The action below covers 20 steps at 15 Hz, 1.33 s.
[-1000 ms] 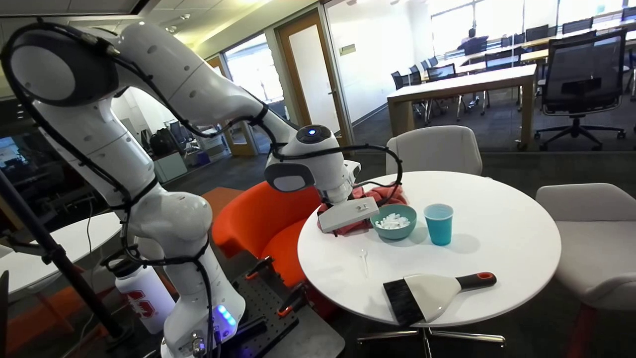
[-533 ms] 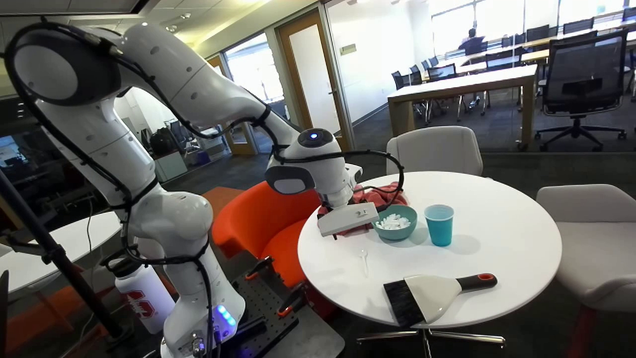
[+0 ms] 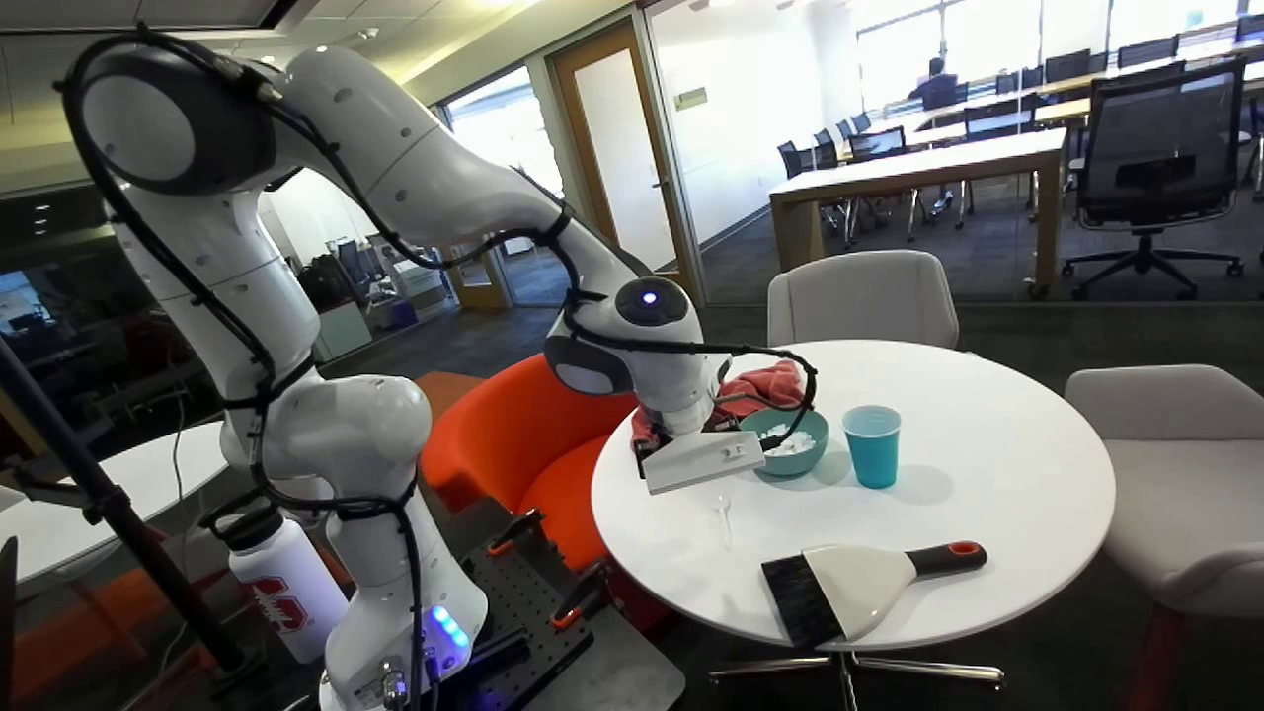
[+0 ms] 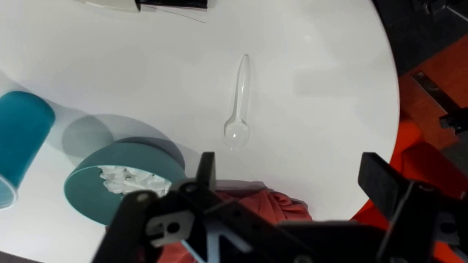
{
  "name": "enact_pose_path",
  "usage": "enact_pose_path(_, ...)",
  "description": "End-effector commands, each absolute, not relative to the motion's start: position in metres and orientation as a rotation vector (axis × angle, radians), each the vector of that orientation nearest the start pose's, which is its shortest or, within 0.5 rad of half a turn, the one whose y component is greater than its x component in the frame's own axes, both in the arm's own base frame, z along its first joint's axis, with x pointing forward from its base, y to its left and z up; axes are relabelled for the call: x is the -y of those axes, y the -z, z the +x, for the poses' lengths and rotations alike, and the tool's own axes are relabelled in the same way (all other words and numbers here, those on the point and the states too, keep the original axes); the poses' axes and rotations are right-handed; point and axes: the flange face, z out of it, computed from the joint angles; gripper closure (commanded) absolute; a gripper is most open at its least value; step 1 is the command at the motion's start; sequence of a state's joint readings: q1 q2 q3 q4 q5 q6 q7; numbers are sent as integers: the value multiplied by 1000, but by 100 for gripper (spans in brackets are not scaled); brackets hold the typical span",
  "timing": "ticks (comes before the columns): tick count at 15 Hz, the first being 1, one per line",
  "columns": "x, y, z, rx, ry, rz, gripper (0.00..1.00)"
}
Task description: Use the white spoon to stir the contents in the bowl
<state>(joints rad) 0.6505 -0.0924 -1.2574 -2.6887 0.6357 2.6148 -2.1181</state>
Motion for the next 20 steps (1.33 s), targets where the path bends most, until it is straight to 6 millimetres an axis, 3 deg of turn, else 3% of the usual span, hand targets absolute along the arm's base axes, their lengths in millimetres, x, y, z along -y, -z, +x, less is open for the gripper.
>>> enact_pose_path(1,233,-230,336,1395,514,-2617,0)
enact_pose_path(6,226,-215,332,1336,512,-2672,0)
enact_pose_path(9,224,-201,340,1301,498,-2697,0)
enact_pose_path(13,228,-159,362,1260,439,-2681,0)
enact_pose_path(17,242,-100,397,1259,367,-2655,0)
enact_pose_path(19,245,-97,410,1288,412,-2654,0)
enact_pose_path(20,235,-102,397,1274,371,-2648,0)
